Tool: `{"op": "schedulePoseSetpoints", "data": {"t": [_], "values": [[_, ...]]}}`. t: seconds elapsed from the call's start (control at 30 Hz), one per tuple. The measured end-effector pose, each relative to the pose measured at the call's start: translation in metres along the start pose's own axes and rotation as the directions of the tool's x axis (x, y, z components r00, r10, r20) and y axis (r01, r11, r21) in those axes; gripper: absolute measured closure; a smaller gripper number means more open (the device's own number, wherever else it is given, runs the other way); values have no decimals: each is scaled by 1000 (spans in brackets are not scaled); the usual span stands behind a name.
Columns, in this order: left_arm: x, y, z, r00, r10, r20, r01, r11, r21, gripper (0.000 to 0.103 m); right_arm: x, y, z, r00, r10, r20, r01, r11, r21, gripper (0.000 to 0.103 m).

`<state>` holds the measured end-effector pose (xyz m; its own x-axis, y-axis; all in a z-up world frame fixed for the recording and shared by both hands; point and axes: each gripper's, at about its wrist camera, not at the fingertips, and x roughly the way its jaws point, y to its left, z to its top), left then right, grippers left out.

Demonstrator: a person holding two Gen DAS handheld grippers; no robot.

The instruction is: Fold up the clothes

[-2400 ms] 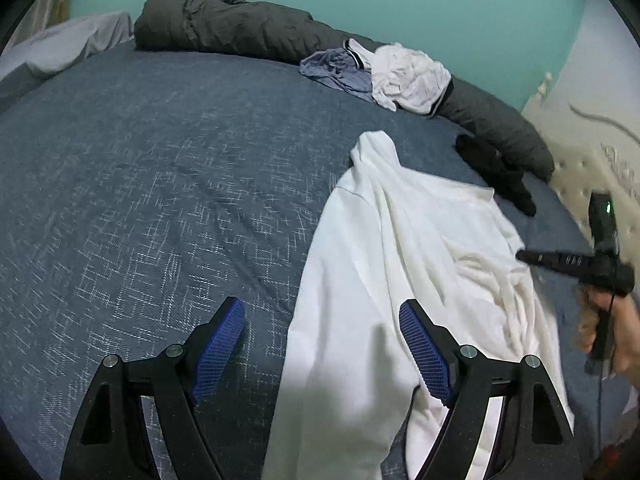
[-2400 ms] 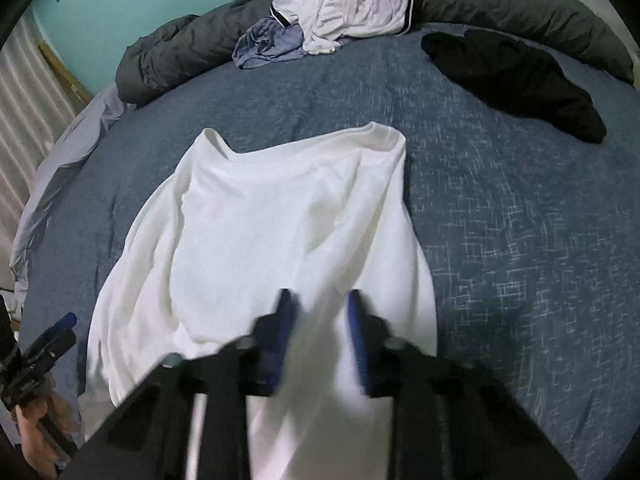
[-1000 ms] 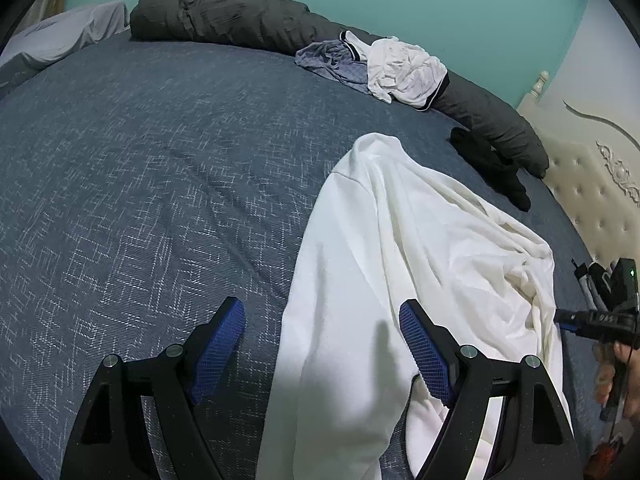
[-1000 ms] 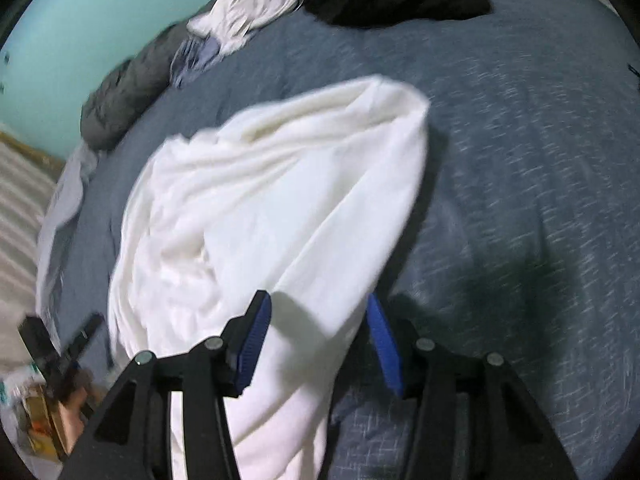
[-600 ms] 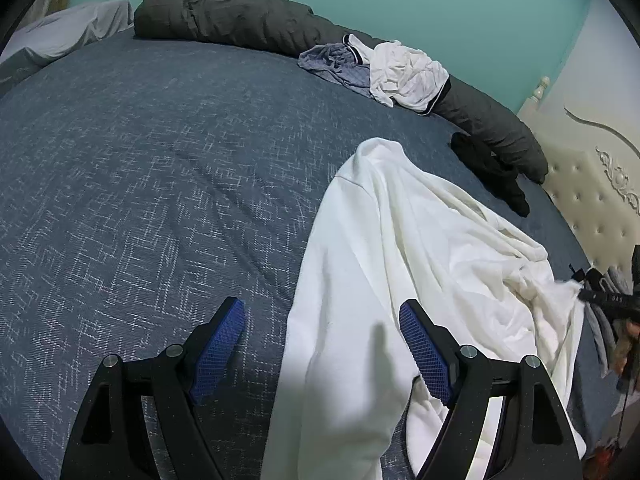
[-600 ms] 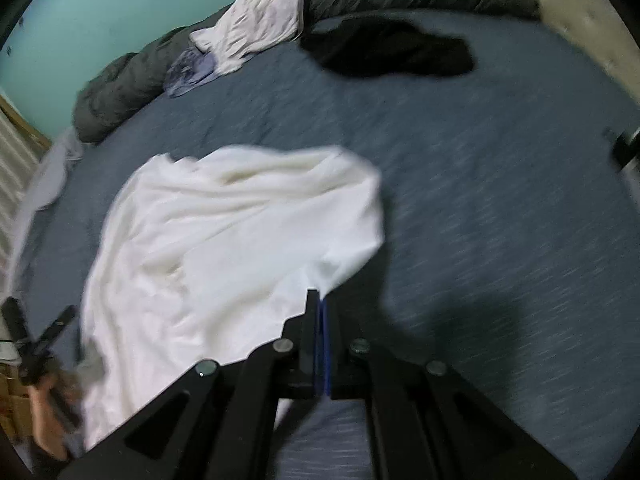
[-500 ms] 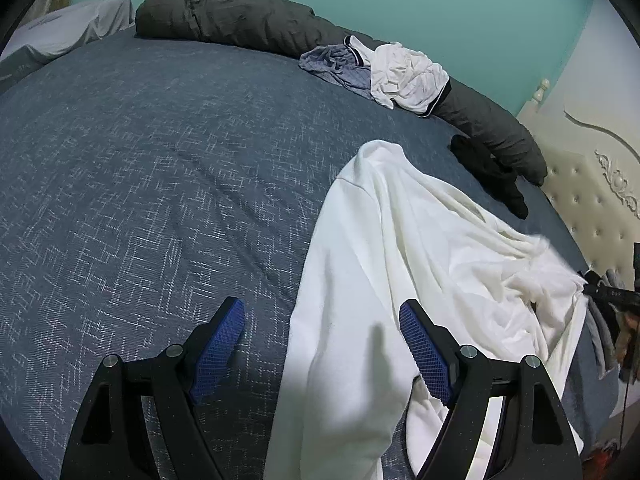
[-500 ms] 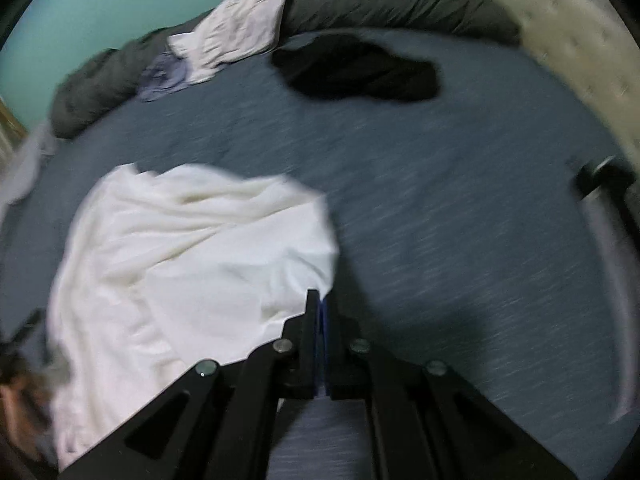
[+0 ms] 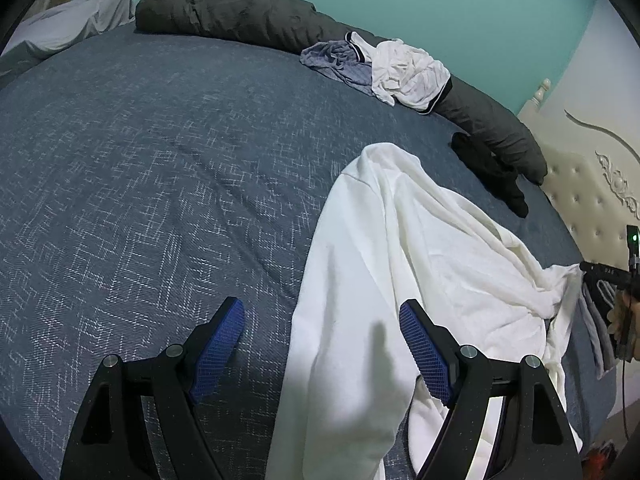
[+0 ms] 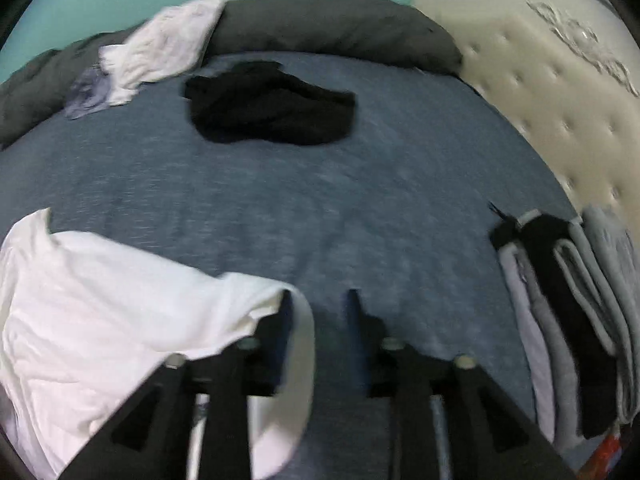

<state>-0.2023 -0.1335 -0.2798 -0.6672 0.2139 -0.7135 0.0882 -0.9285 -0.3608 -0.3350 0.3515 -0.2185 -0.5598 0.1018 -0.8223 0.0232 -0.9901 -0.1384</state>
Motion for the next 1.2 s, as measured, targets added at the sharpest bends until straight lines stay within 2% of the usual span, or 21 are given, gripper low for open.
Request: {"op": "schedulePoseSetpoints", "data": {"t": [0.13,0.27,0.33,0.4,0.5,0.77,0.83,0.87,0.93,0.97,1.03,1.2], "values": [[0,2,1,1000,-2,-3,2,1000,-9,20,-5,10,-2,1000,17,25,-17,1000,26,56],[1,1,2,1000,1,-2,-1,1000,-4,20,-8,9,-1,995,86,59,-91,992,90,55],[1,0,2,1000,1,-2,-1,1000,0,20,-6,26,-2,986,158,45,-160,987,31,55],[2,-1,1,1000,5,-3,-5,1000,7,20,0,55,-7,975,223,10,-221,972,-80,55],[3,-1,2,1000,9,-3,-9,1000,10,20,6,94,-13,962,273,-11,-270,941,-206,56],[6,1,3,1000,13,-3,-13,1000,14,20,43,171,-7,971,237,-34,-228,870,-438,56],[7,2,3,1000,14,-3,-14,1000,12,20,49,179,-3,969,244,-42,-236,859,-455,56],[7,2,3,1000,13,-2,-13,1000,10,20,52,183,-2,968,248,-46,-241,854,-460,59],[8,3,4,1000,12,-2,-12,1000,6,20,57,187,2,967,250,-53,-246,849,-467,83],[8,3,3,1000,12,0,-12,1000,5,20,59,188,5,969,243,-48,-237,852,-466,87],[7,3,3,1000,10,1,-10,1000,9,20,64,186,16,970,241,-39,-233,866,-442,100],[8,6,1,1000,13,-5,-13,1000,1,20,77,176,54,976,216,-6,-206,924,-322,101]]}}
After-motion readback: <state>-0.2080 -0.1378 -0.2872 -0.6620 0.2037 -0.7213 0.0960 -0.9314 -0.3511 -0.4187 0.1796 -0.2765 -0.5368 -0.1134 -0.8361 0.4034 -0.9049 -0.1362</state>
